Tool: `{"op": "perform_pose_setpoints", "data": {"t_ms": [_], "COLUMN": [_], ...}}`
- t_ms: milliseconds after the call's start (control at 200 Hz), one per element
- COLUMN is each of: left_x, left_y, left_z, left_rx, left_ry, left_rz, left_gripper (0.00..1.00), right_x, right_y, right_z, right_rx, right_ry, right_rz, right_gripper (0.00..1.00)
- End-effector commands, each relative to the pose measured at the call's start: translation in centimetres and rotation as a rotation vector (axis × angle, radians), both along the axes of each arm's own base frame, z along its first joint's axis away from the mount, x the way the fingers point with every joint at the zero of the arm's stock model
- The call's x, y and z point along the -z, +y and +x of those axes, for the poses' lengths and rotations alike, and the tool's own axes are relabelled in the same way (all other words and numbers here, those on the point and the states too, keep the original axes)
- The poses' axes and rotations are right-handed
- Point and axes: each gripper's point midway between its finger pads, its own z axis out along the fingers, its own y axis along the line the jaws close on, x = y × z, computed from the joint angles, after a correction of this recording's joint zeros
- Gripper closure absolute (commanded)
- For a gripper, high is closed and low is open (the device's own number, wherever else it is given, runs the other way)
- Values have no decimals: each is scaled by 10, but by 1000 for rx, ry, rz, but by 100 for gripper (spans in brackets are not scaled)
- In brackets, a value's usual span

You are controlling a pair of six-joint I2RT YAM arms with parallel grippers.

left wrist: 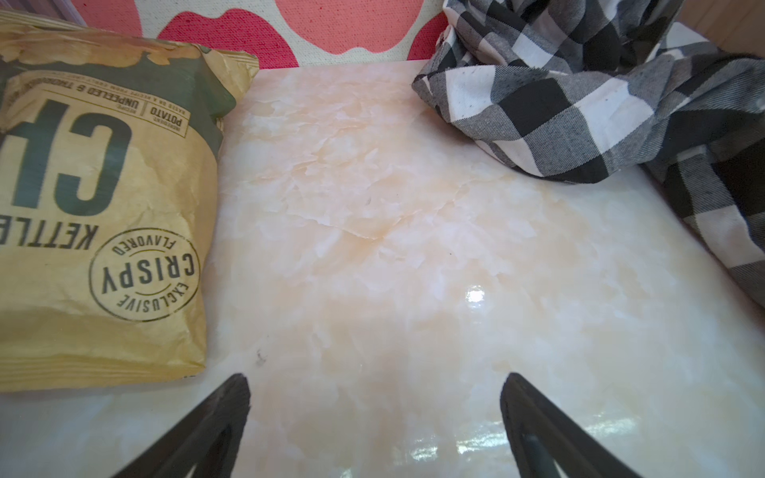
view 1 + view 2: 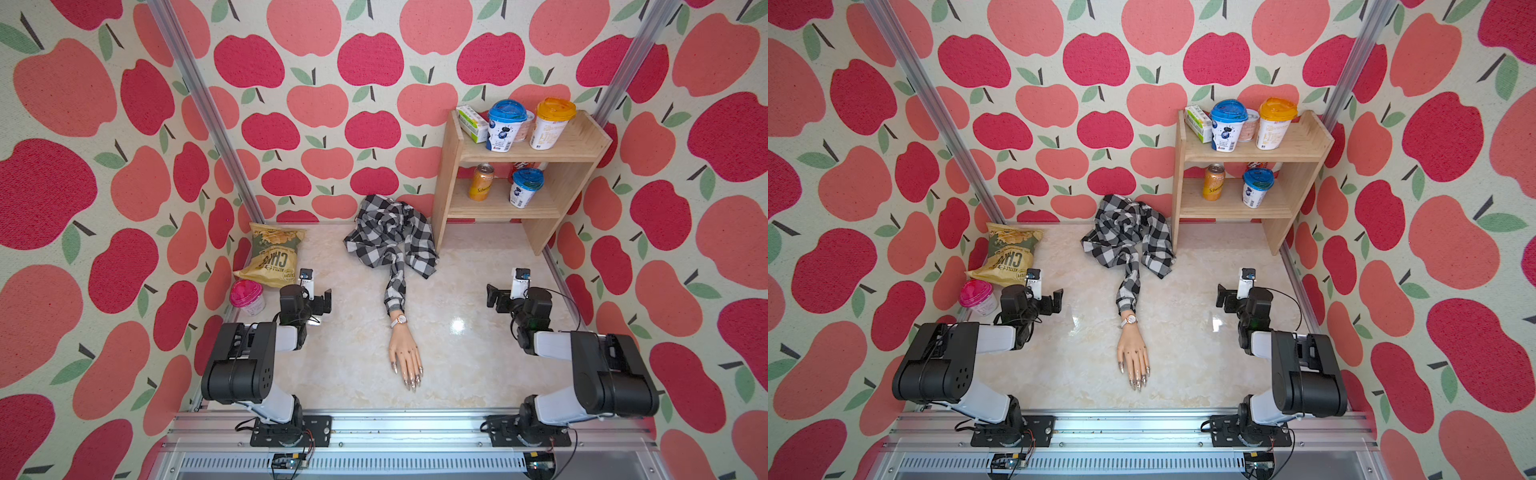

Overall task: Take off the watch
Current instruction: Adjust the hand at the center of the board.

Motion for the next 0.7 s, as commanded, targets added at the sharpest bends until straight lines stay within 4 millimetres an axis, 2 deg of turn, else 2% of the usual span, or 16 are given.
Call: {"op": "perform_pose_setpoints", "data": {"t_ms": [0,50,165,220,310,400,485,590,695], "left_x": [-21,-26,-60,-74,-98,-122,-136,-136,-133], "left_y": [3,5,4,-2,-15,-25,-35,-45,-48], "left_z": [18,22,30,33,32,25,14,-4,-29], "left_rx": [-53,-66,-82,-84,-83,-103,-112,-129,-162], "left_ry": [88,154,111,118,130,149,218,346,444], "left_rz": [49,21,13,28,53,52,16,6,-40], "left_gripper": [3,3,3,3,3,3,3,3,2], "right_x": [-39,-57,-90,-95,-101,-106,-112,-127,-139], "right_y": [-1,0,-2,-10,1,22,50,92,142], "right_z": [4,5,8,10,13,14,12,4,-15], "right_rx": [4,9,42,123,67,12,-10,-18,-47], "right_ry": [-12,-14,16,63,101,135,157,171,209], "right_rz": [3,34,185,272,335,326,190,57,-45], "right_gripper": [0,0,0,0,0,0,0,0,0]}}
